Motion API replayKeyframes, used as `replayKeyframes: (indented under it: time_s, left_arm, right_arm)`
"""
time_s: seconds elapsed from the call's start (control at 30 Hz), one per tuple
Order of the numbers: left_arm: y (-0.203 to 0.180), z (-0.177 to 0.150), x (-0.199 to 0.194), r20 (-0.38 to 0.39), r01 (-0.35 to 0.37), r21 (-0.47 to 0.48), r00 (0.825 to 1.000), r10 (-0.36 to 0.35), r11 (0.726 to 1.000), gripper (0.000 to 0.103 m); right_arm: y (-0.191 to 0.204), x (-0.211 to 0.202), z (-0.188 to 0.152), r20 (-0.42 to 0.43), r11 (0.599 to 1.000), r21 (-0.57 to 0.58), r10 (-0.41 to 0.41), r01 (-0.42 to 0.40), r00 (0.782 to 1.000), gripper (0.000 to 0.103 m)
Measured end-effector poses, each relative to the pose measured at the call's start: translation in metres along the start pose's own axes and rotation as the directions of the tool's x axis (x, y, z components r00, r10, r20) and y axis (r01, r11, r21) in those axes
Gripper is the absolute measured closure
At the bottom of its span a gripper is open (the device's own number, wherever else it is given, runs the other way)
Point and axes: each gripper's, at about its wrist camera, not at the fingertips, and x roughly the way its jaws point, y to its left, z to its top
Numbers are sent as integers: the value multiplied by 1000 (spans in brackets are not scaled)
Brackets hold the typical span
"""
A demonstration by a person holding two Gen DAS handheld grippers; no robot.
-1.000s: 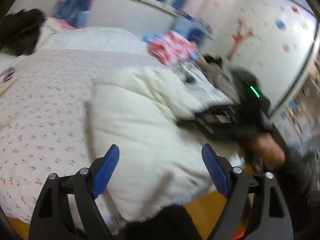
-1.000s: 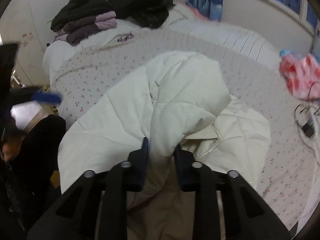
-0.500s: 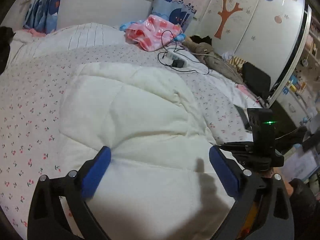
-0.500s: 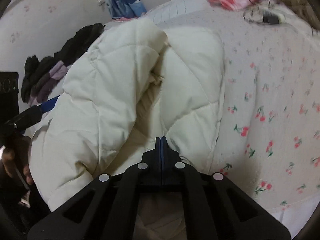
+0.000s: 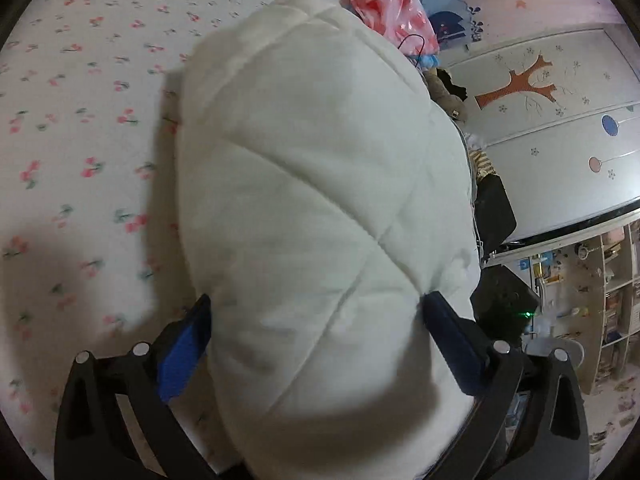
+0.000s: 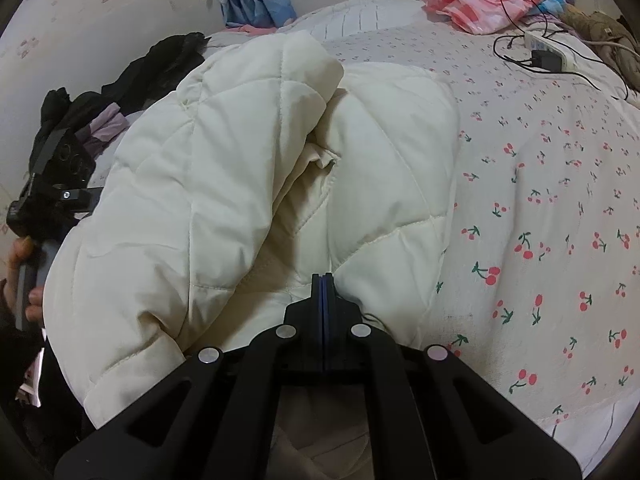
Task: Fold large clothes
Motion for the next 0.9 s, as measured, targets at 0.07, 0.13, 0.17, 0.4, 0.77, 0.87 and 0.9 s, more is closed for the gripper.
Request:
replayKeyframes:
  time_s: [0.07, 0.13, 0.17, 0.4, 0.77, 0.87, 0.9]
  left_arm:
    - [-7, 4, 2, 0, -23, 27, 1000, 23, 999, 6]
    - [-43, -5, -6, 82, -162, 212, 986, 148, 964, 13]
    - [-68, -15, -10, 159, -259, 334, 963, 217, 906, 19]
    - [-118, -23, -68, 435, -515, 513, 845, 310, 686, 32]
    - [104, 0, -261, 485, -786, -14, 535, 692, 618, 35]
    - [147, -8, -268, 462, -734, -83, 571, 679, 674, 32]
    - [144, -11, -267, 478, -728, -77, 573, 666, 681, 32]
  right_arm:
    - [-3, 6, 0, 5, 1000, 27, 11, -11, 1000, 103]
    - [1, 9, -1, 28, 1000, 27, 6, -7, 1000, 101]
    - [10, 9, -3, 51, 1000, 5, -19, 18, 999, 99]
    - [74, 38, 27, 103, 998, -56, 39, -33, 994, 99]
    - [319, 227, 124, -107, 921, -298, 228, -250, 968, 99]
    - [332, 240, 126, -106, 917, -308, 232, -254, 967, 99]
    - [332, 239, 126, -111, 915, -317, 225, -250, 968, 101]
